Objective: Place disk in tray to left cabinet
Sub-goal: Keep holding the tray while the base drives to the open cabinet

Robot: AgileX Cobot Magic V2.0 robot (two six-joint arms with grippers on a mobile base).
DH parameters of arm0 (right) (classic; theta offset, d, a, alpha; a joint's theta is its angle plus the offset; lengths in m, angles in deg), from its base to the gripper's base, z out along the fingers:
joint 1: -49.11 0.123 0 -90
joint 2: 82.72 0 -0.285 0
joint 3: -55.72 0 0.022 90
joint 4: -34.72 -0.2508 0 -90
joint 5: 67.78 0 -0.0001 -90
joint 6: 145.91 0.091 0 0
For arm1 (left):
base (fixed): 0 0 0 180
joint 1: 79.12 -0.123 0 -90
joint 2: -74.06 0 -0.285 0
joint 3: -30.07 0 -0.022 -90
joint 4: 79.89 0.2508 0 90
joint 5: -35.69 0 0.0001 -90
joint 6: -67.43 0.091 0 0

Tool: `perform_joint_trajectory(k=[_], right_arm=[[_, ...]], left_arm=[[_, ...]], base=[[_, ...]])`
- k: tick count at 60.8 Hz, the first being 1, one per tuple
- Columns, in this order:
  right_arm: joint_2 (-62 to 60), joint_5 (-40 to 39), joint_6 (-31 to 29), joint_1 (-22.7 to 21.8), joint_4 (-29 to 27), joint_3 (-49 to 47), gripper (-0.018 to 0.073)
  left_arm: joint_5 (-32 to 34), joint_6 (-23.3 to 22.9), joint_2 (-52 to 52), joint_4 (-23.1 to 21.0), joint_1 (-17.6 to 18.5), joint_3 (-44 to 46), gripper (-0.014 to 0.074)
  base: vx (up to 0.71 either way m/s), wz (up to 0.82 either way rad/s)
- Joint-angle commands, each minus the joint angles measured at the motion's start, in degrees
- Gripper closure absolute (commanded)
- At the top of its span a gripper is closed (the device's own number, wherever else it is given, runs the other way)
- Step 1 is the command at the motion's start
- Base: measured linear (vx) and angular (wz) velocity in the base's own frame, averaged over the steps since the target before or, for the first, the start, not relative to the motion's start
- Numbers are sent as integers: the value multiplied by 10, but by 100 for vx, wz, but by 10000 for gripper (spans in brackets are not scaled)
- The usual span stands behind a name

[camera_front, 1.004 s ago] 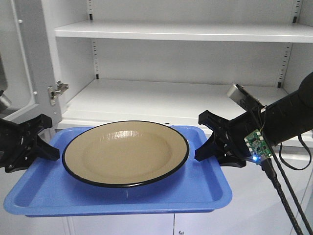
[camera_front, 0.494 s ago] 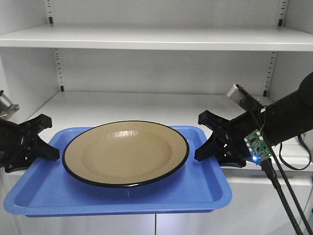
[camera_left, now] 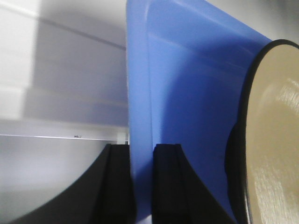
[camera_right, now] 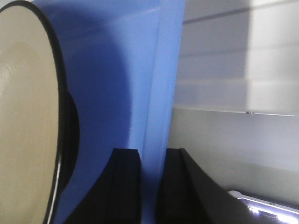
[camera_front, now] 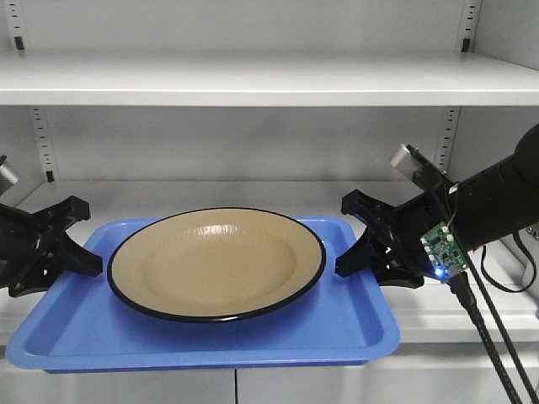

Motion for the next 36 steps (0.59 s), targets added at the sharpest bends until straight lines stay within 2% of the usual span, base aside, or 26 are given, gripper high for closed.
perform_joint_trajectory(k=[1, 36], right_arm=[[-30, -21, -6, 10, -95, -23, 563], [-30, -21, -6, 10, -95, -23, 563]], left_arm=[[5, -6, 28, -85, 10, 22, 596], [5, -6, 28, -85, 10, 22, 596]], base=[[20, -8], [16, -4]])
